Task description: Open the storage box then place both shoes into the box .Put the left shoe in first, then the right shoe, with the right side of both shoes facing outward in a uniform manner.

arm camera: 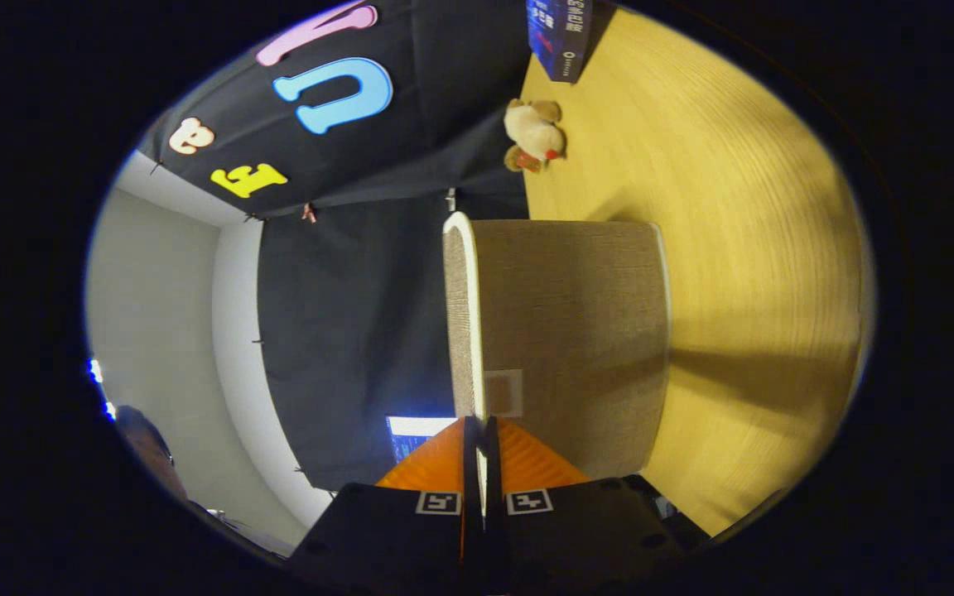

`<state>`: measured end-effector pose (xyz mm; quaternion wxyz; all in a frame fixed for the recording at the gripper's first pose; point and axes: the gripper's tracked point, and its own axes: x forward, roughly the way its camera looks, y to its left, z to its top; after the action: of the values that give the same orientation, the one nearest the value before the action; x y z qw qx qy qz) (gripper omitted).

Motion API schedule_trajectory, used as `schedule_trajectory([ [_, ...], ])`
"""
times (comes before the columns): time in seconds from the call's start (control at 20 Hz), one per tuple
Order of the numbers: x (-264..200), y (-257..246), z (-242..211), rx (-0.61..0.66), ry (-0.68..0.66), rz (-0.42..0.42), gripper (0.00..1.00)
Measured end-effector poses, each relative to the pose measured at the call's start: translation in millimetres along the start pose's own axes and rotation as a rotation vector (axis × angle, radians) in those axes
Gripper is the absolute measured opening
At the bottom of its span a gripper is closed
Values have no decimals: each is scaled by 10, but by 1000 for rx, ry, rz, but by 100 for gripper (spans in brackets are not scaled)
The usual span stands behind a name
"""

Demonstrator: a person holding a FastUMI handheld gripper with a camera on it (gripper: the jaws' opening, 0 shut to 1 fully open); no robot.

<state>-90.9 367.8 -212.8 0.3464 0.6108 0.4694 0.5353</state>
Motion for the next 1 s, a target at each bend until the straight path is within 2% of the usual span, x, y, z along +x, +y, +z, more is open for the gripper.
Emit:
schedule_trajectory([
  [0.25, 99, 528, -65, -71, -36, 44, 5],
  [0.35, 238, 520, -87, -135, -34, -23, 5],
  [0.5, 389, 797, -132, -156, -59, 7, 5],
  [0.75, 886, 1363, -168, -227, -72, 49, 5],
  [1.0, 1521, 1676, -281, -277, -59, 57, 5],
])
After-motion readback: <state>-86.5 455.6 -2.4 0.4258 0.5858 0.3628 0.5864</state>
